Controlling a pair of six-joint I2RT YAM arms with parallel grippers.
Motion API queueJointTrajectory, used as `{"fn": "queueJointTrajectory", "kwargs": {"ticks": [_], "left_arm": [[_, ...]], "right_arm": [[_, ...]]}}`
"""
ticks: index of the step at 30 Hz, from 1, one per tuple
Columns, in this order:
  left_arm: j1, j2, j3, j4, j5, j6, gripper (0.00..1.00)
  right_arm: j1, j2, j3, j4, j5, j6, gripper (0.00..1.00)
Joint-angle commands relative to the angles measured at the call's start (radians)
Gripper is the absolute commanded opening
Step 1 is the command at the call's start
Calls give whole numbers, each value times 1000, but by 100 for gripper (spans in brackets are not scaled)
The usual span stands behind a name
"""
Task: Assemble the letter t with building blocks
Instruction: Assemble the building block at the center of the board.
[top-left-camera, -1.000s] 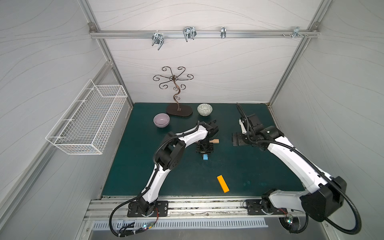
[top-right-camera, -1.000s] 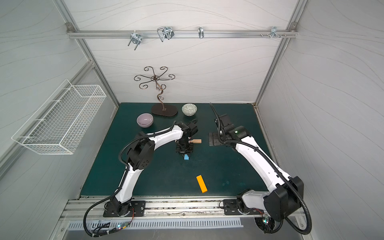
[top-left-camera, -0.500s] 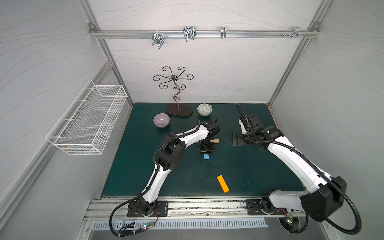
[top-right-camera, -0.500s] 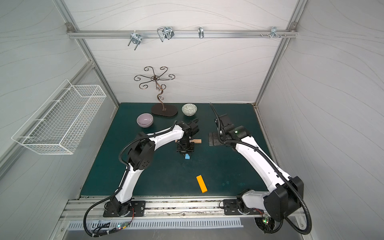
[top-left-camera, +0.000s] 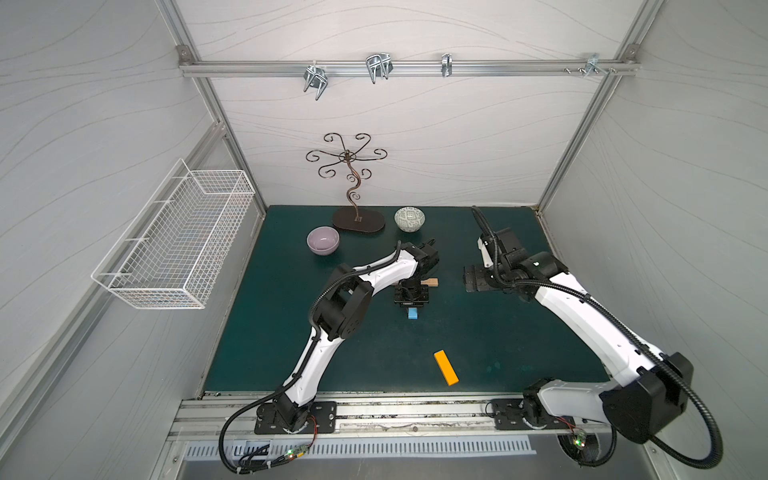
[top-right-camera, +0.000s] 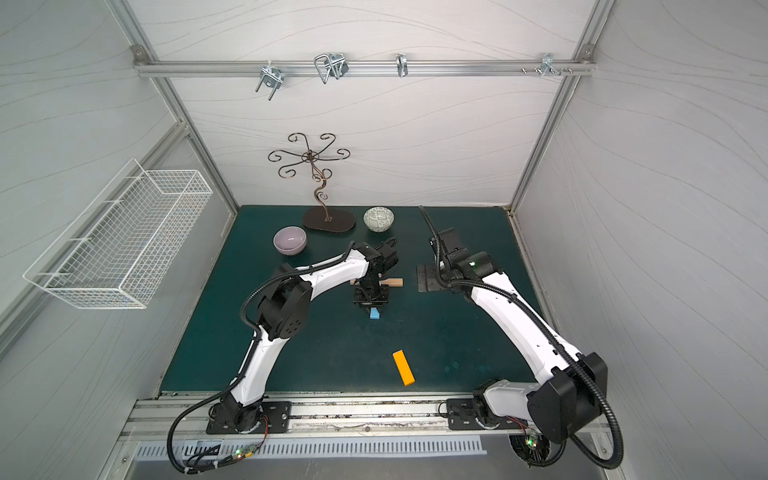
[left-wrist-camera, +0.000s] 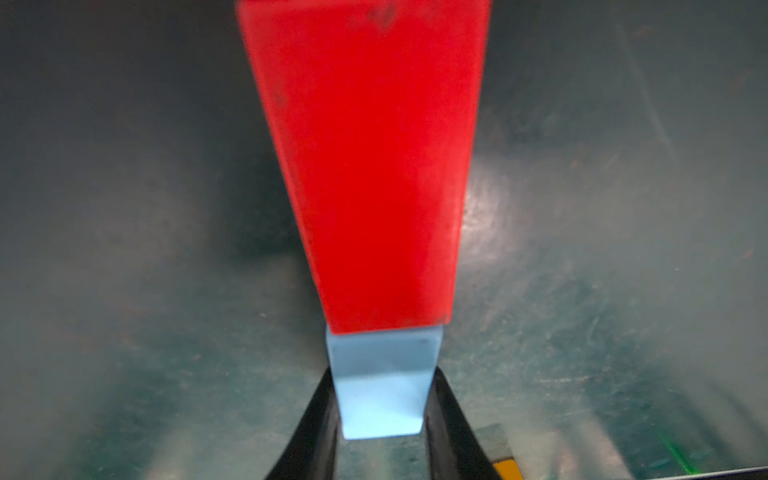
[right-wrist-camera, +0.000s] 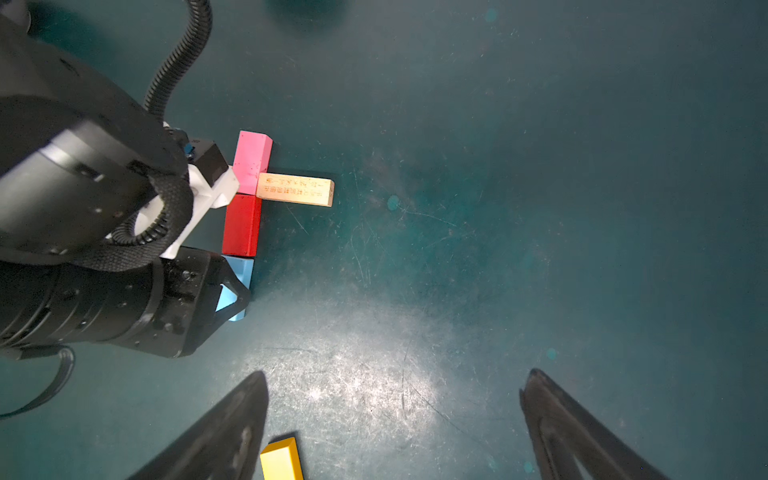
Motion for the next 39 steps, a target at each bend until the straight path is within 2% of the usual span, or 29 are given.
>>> {"fn": "queueJointTrajectory", "kwargs": {"ticks": [1,23,25,28,29,34,39], "left_arm": [[9,33,38,-24,-12,-16,21],[15,44,38,-47,-32,-21,24],[15,44,36,-44,-30,-23,27],[15,45,40,-45,-32,-27,40],[15,46,43,-45,-31,-27,42],[18,47,53,-50,-31,-29,44],[20,44,56,-48,-30,-21,42]], "right_arm": [[-6,2,-9,7,-7,5,96],[-7,8,-6,9,-8,4,96],[-7,10,-7,10,-8,4,96],[-8,10,-6,11,-9,3,97],[-8,8,-6,11,-8,2,96],[-7,0,-9,13,-6,-3,96],[-8,-10,-17,17,-7,-6,96]]}}
